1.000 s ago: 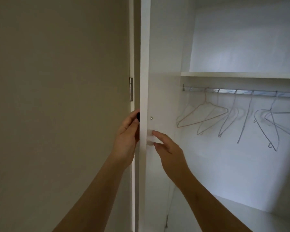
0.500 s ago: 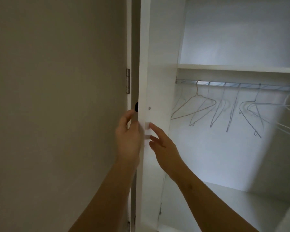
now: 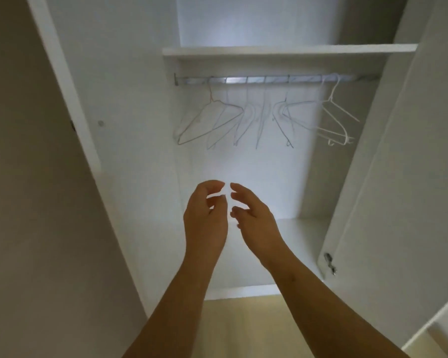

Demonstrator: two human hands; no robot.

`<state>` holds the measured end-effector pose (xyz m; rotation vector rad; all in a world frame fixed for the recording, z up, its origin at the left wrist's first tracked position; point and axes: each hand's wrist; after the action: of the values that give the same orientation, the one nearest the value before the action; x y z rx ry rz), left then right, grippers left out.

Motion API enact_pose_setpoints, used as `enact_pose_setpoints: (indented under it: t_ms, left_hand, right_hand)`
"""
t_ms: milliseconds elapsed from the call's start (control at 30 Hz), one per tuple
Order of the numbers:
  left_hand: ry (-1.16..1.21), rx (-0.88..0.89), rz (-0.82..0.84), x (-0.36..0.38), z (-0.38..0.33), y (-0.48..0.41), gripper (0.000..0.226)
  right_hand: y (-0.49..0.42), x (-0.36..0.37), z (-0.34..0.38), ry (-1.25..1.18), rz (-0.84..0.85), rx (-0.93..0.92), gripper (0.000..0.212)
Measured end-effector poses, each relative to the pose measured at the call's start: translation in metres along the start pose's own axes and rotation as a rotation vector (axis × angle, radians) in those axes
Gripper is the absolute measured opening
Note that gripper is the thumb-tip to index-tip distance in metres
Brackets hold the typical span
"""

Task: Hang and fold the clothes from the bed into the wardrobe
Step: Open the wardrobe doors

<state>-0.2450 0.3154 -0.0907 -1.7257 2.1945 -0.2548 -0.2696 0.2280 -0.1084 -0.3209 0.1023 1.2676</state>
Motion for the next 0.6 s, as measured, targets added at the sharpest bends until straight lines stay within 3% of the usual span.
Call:
enact_pose_setpoints:
  t_ms: [367, 600]
  left_hand:
    - [0.010, -0.109, 0.739, 0.197, -0.007, 0.101, 0.023]
    - [0.004, -0.110, 1.210, 0.281, -0.020, 0.217, 0.016]
  right_hand:
    - [0.164, -0.165, -0.064, 0.054, -0.607, 0.391, 0.041]
    - [0.308, -0.205, -0.088, 0.008, -1.046, 0.608, 0.040]
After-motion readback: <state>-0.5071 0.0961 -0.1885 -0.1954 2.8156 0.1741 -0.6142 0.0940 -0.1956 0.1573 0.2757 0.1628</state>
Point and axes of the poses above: each hand's wrist, its own y-axis away from the middle knuckle, its own x-axis out of the palm, z = x × y, and after that the axes turned 8 degrees about z, right-handed
